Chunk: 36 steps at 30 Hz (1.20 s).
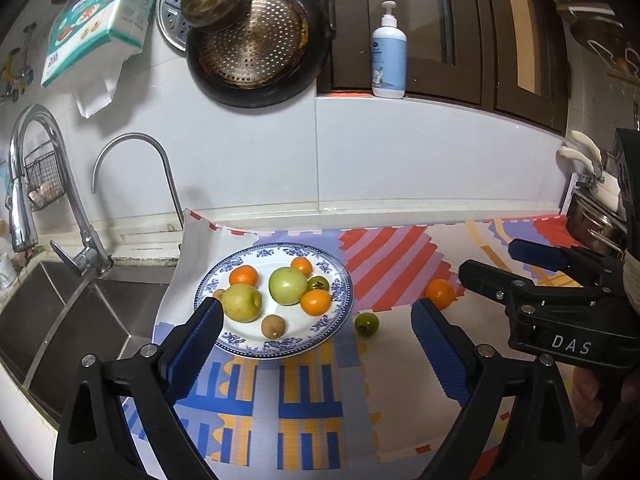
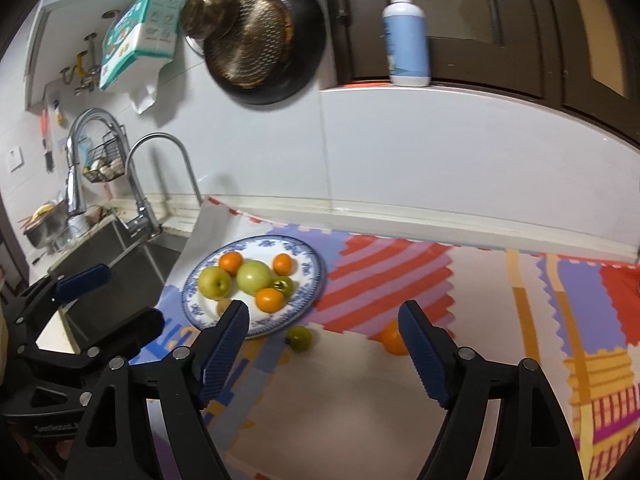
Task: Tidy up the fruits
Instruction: 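Move both tools back toward the last tangerine and green tomato, then grasp the tangerine with the right tool while the left tool grasps the green tomato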
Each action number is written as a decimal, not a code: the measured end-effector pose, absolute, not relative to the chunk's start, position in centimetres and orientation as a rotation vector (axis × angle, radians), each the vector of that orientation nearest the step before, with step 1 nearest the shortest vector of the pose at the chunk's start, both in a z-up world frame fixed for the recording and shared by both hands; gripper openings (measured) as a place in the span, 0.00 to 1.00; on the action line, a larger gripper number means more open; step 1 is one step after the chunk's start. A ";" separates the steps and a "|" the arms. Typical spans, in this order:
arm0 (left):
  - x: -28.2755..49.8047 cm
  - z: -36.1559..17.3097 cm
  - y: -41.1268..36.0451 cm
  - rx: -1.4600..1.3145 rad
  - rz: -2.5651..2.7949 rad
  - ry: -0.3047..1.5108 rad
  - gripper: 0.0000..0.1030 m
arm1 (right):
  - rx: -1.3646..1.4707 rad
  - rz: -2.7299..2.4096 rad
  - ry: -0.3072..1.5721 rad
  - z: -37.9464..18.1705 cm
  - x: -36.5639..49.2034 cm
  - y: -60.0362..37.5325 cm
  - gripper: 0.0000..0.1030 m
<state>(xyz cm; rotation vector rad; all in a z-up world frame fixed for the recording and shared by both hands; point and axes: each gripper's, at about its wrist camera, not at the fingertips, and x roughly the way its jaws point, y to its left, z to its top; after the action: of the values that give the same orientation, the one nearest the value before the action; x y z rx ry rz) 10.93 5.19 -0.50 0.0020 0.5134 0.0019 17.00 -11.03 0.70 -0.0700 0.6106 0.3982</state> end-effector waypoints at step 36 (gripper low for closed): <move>18.9 -7.4 1.0 0.051 -0.105 0.697 0.69 | -0.098 0.338 0.765 -6.3 22.7 -14.7 0.75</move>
<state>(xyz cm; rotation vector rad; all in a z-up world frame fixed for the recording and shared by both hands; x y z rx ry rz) 18.86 0.98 -7.36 0.0514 0.6965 -0.1045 22.71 -14.69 -6.31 -0.0983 0.7650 0.3381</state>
